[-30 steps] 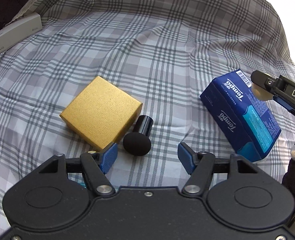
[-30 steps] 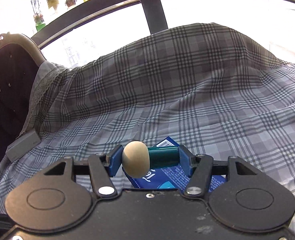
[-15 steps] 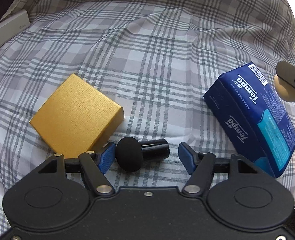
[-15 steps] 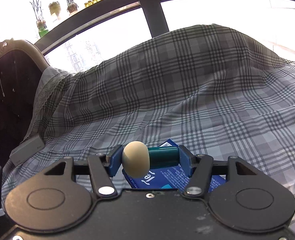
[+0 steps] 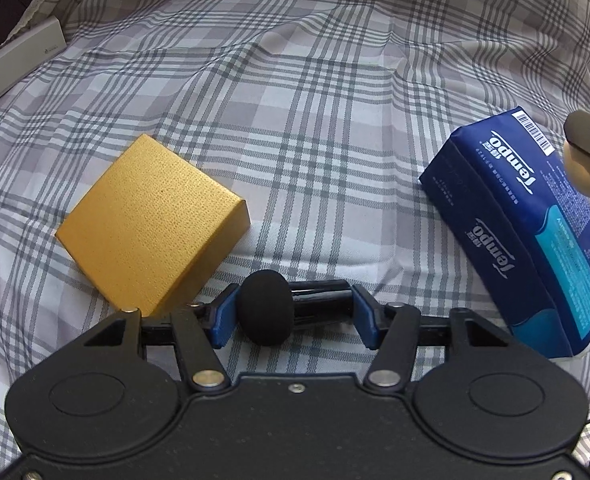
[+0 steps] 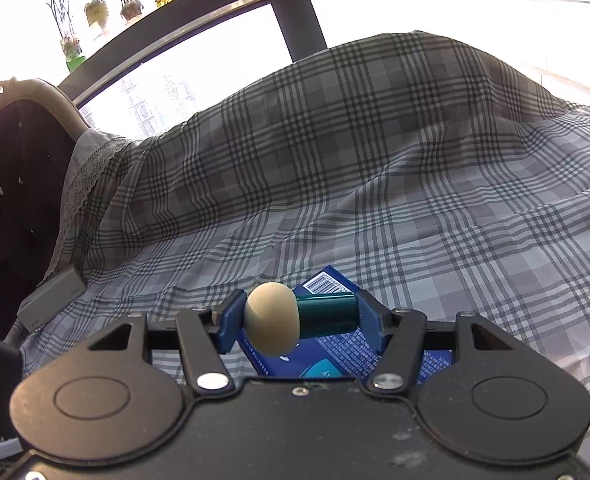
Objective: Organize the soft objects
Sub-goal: 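Grasp the black sponge-tipped stick with the left tool while the right tool holds the stamp, then carry the black stick in the left tool while the right tool carries the stamp to the tray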
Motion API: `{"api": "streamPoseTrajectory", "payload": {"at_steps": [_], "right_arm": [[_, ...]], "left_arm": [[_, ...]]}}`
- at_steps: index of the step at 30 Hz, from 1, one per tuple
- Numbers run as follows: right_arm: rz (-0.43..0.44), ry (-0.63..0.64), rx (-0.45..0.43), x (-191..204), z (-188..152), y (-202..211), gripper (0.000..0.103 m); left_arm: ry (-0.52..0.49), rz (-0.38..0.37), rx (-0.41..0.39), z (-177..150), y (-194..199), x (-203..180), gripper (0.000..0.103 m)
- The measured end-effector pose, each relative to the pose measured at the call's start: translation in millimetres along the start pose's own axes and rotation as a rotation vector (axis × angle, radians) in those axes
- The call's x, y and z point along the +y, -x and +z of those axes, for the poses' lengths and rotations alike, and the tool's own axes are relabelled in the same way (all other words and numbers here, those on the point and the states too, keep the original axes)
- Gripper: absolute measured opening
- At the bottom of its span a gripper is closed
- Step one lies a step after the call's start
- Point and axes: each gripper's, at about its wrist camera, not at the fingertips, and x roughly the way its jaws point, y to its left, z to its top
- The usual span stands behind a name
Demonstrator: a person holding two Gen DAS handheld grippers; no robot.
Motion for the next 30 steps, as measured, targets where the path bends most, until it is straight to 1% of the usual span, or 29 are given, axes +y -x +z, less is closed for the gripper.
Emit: {"api": "streamPoseTrajectory", "payload": {"at_steps": [4, 9, 13, 19, 22, 26, 28, 30], "right_arm": [[-0.002, -0.004, 0.005, -0.8, 0.9, -1.6, 0.059], [0.001, -0.001, 0.012, -2.4, 1.4, -3.4, 0.059], [-0.003, 0.016, 0.017, -1.7, -1.7, -4.7, 0.059], [-0.018, 0.036, 0.021, -1.4, -7.5, -7.1, 0.059], [-0.018, 0.046, 0.006, -2.1, -11.4, -3.1, 0.059], [-0.003, 0.058, -0.027, -2.3, -16.0, 5.8, 0.059], [0.008, 0.065, -0.051, -1.6, -19.8, 12.5, 0.059], [0.026, 0.068, -0.074, -0.2, -23.6, 19.8, 0.059]], "left_arm": [[0.027, -0.034, 0.006, 4.6, -0.6, 4.7, 0.055], [0.026, -0.040, 0.002, 6.0, 3.9, 5.6, 0.054], [0.013, -0.059, -0.013, 4.8, 17.1, 7.8, 0.055], [-0.021, -0.091, -0.055, -1.3, 47.7, 15.9, 0.055], [-0.038, -0.096, -0.067, -9.0, 61.1, 23.9, 0.055], [-0.071, -0.064, -0.064, -23.1, 72.7, 35.5, 0.055], [-0.080, -0.059, -0.052, -29.9, 76.3, 43.3, 0.055], [-0.077, -0.071, -0.036, -37.8, 80.1, 52.0, 0.055]]}}
